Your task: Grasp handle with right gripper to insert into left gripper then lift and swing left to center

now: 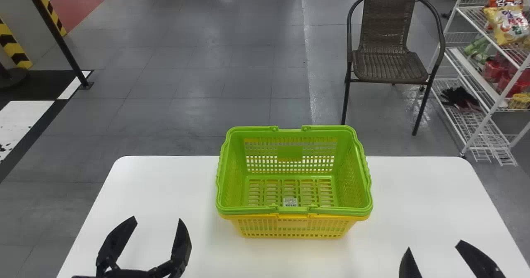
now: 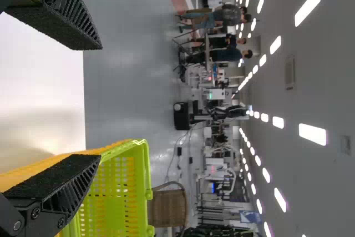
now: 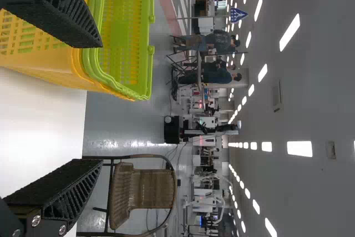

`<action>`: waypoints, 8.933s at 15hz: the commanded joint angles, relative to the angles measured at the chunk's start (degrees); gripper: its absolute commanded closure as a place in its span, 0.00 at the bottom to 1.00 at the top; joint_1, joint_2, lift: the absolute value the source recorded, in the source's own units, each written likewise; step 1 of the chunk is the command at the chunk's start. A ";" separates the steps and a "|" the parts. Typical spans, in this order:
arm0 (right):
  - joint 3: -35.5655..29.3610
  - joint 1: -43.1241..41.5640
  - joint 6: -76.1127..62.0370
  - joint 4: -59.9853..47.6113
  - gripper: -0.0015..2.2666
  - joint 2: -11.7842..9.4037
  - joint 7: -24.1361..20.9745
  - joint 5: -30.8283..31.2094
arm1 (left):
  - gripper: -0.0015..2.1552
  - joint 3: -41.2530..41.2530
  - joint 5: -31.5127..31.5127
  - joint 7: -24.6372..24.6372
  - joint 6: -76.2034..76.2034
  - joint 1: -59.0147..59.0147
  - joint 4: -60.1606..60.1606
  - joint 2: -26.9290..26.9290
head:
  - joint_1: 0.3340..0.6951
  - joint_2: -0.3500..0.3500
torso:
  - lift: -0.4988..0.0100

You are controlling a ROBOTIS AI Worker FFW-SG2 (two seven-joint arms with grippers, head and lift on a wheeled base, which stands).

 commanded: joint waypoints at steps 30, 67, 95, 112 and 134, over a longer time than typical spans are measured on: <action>-0.12 2.98 -1.23 -1.59 0.03 0.70 -0.08 0.00 | 0.02 10.82 16.55 -32.83 70.19 -54.35 32.00 1.66 | 1.00 0.51 | 0.98; -3.55 -2.73 5.45 -2.82 0.24 1.84 -3.51 0.09 | 0.03 6.08 31.58 -33.09 85.48 -56.89 21.54 0.96 | 1.00 0.26 | 0.98; 8.31 -30.33 39.55 10.45 0.94 0.61 -10.72 16.88 | 0.03 6.34 35.18 -34.23 85.31 -56.46 22.42 1.31 | 1.00 0.35 | 0.98; 9.46 -31.03 39.73 8.87 0.94 0.61 -10.89 15.21 | 0.03 6.43 36.94 -34.32 85.48 -55.49 22.06 1.22 | 1.00 0.37 | 0.98; 14.46 -29.10 44.30 -0.44 0.94 1.14 -11.51 14.41 | 0.03 0.10 35.89 -35.90 77.93 -61.73 30.68 -0.10 | 1.00 0.39 | 0.98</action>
